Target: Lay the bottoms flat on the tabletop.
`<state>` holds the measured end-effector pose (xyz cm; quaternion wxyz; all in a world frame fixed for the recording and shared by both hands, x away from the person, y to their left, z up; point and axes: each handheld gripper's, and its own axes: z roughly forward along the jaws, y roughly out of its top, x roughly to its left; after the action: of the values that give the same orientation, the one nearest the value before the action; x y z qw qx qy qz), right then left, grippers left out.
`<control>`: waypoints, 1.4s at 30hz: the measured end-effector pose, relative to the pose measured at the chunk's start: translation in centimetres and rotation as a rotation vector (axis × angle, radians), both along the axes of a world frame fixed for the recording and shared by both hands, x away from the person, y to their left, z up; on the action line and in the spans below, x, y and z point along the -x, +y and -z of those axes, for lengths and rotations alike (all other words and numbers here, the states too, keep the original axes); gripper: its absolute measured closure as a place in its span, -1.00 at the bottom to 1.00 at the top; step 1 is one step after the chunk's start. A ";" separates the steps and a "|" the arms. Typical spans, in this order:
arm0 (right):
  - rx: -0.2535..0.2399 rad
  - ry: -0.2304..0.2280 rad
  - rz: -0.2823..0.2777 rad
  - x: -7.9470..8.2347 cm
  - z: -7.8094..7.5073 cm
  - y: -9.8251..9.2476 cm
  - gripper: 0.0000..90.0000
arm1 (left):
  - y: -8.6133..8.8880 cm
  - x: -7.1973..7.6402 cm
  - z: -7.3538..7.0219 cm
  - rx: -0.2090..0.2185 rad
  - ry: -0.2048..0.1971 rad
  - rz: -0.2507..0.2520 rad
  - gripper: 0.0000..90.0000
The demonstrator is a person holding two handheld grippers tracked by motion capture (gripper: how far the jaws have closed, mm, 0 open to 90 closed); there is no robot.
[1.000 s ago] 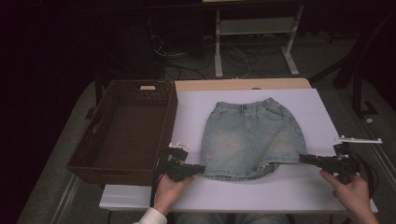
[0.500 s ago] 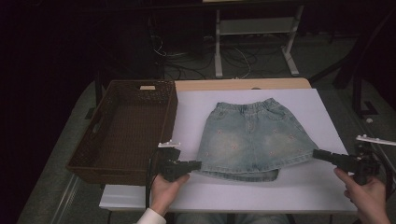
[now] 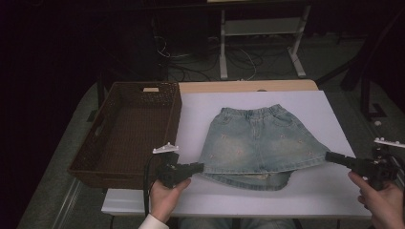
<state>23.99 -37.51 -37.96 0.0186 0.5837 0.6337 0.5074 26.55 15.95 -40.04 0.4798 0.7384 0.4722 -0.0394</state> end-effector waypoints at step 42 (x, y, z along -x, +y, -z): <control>0.089 0.166 -0.058 -0.8 3.2 0.6 -0.06 | -1.5 -0.7 3.7 -0.216 0.121 0.083 0.53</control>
<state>24.81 -36.88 -41.21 -0.0229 0.6036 0.6718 0.4288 27.29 14.43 -43.75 0.3660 0.8009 0.4709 -0.0527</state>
